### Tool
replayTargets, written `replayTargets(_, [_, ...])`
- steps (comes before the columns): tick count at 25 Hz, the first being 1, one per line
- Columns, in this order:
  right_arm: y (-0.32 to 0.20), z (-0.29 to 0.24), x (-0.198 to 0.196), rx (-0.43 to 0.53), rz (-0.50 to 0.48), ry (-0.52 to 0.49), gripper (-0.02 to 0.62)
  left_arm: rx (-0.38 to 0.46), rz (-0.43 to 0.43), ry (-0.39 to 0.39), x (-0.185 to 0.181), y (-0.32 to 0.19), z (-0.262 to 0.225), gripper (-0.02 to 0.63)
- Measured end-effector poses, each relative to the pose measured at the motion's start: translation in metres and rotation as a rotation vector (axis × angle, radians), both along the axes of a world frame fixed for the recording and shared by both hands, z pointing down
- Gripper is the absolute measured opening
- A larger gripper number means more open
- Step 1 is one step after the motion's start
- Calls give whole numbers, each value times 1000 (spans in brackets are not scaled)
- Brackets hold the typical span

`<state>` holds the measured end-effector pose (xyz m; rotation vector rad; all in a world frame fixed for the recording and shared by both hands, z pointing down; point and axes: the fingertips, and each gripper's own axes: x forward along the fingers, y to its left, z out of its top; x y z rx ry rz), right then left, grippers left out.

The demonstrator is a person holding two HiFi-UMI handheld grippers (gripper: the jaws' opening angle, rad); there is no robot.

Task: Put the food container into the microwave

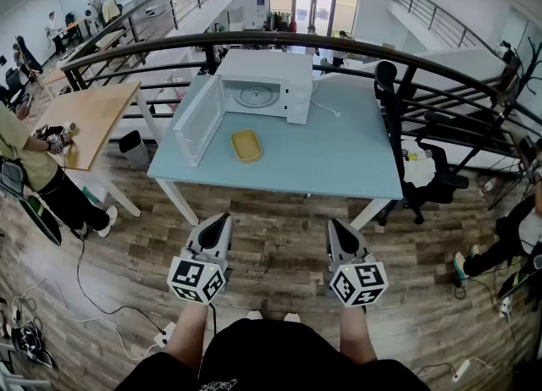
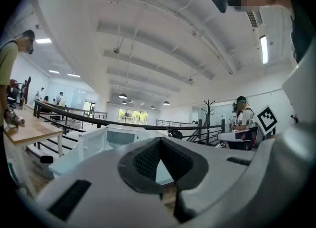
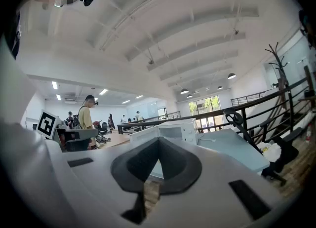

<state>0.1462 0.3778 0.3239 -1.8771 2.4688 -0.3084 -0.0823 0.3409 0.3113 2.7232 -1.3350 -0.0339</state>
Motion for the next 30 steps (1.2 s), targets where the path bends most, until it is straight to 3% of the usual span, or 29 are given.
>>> replayTargets(9, [-5,-5,-7,4,18,27,6,31,8,-3,-10,-6,-8,6])
replayTargets(17, [-9,-5,-14,9,25,-30,8,11,42,26,-19,-11,-4,6])
replayTargets(30, [-21,6,-64,-33,-38,-29,6,-10,58,21,-58,-22,12,6])
